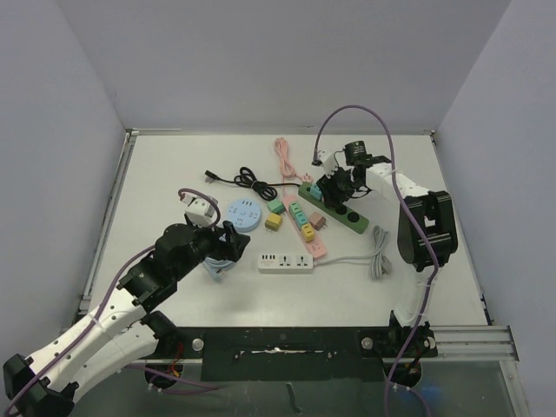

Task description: Insert the plug

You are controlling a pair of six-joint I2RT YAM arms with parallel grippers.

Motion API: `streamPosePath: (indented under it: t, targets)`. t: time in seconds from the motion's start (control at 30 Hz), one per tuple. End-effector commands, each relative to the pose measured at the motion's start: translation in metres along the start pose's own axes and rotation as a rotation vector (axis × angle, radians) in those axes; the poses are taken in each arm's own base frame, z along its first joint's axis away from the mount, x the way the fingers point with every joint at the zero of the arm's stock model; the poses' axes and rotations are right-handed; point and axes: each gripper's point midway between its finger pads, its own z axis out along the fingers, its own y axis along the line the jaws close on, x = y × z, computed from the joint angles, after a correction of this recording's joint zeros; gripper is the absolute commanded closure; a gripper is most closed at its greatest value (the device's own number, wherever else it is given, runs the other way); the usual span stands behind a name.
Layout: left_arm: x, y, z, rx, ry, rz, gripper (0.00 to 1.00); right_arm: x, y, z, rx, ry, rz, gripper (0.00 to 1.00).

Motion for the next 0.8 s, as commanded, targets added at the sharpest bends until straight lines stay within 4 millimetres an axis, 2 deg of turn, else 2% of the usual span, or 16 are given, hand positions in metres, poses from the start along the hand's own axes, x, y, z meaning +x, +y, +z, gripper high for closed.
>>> streamPosePath:
  t: [0.0,0.13,0.23,0.47,0.6,0.77]
  targets:
    - [-0.015,-0.005,0.002,-0.003,-0.025,0.010,0.18,-0.012,-0.001,-0.021,0.006,-0.033,0.029,0.51]
    - [-0.011,-0.002,0.003,-0.016,-0.005,0.013,0.18,-0.015,-0.005,-0.026,0.041,-0.046,0.025,0.50]
    - [-0.012,-0.001,0.001,-0.019,-0.016,0.012,0.18,-0.013,-0.007,-0.024,0.050,-0.032,0.017,0.53]
    - [-0.016,-0.003,-0.003,0.005,-0.056,0.010,0.18,-0.021,0.002,-0.020,0.036,-0.024,-0.007,0.54]
    - [-0.014,-0.003,-0.001,0.002,-0.044,0.014,0.18,-0.027,0.000,-0.024,0.059,-0.025,0.000,0.55]
    - [-0.012,-0.004,0.002,0.004,-0.032,0.015,0.18,-0.025,-0.005,-0.025,0.101,-0.004,-0.002,0.59]
